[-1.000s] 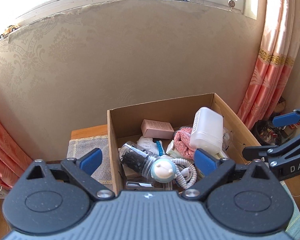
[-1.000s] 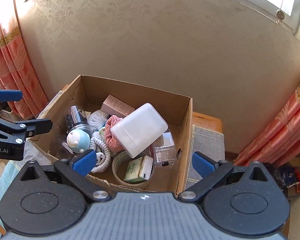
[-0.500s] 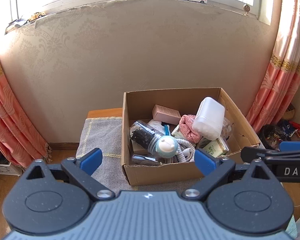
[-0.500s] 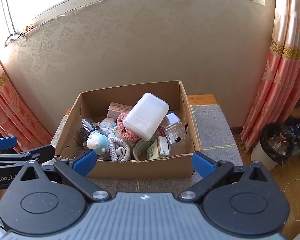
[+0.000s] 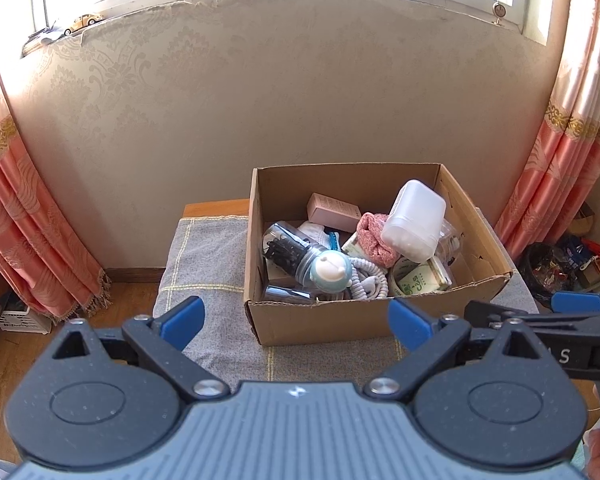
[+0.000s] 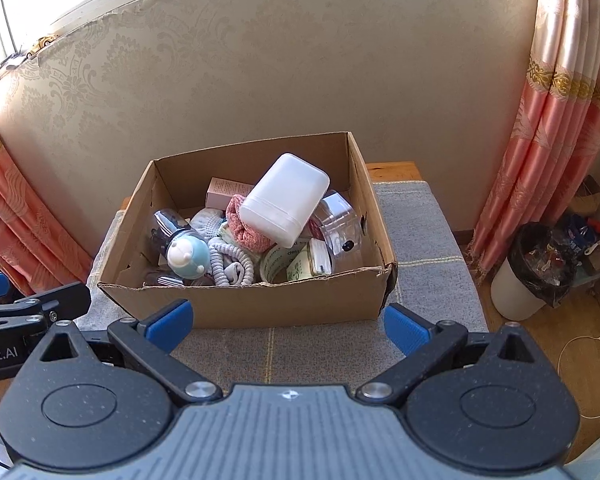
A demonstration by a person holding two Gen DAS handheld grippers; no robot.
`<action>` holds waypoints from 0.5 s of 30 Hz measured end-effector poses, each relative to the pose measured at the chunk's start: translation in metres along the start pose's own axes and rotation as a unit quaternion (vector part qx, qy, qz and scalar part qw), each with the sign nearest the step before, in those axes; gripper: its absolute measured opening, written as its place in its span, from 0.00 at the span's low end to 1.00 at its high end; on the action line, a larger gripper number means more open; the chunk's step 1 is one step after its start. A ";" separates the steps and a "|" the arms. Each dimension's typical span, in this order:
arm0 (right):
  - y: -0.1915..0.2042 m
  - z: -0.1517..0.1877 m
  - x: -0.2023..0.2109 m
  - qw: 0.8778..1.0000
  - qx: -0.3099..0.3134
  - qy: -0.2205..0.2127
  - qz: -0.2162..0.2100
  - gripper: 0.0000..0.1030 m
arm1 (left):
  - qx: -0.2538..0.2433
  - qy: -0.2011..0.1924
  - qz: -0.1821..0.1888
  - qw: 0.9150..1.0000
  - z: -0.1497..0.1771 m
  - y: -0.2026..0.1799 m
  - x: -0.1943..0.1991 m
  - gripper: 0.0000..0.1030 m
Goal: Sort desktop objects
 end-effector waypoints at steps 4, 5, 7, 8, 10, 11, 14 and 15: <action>0.000 0.000 0.001 1.000 0.001 0.002 -0.001 1.00 | 0.001 0.007 0.006 1.000 0.001 0.000 0.000 0.95; 0.000 0.000 0.001 1.000 0.002 0.002 -0.001 1.00 | 0.002 0.009 0.007 1.000 0.002 0.000 0.000 0.95; 0.000 0.000 0.001 1.000 0.004 0.001 -0.002 1.00 | 0.003 0.011 0.008 1.000 0.002 0.000 0.000 0.95; 0.000 0.000 0.002 1.000 0.004 0.001 -0.002 1.00 | 0.001 0.012 0.008 1.000 0.002 0.000 0.000 0.95; 0.000 -0.001 0.002 1.000 0.002 0.001 -0.002 1.00 | 0.000 0.013 0.007 1.000 0.003 -0.001 0.000 0.95; -0.001 -0.001 0.002 1.000 0.002 0.001 -0.003 1.00 | 0.000 0.013 0.008 1.000 0.003 -0.001 0.000 0.95; -0.001 -0.001 0.002 1.000 0.002 0.002 -0.004 1.00 | 0.000 0.012 0.009 1.000 0.002 -0.001 0.000 0.95; -0.001 0.000 0.002 1.000 0.001 0.003 -0.004 1.00 | 0.000 0.012 0.008 1.000 0.002 -0.001 -0.001 0.95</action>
Point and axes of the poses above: each gripper's, at about its wrist camera, not at the fingertips, and x roughly against the way its jaws point, y to its left, z to its underside, the point moved 8 cm from there along -x, roughly the way its jaws point, and after that the axes turned 15 degrees about -z, right-handed, at the moved point
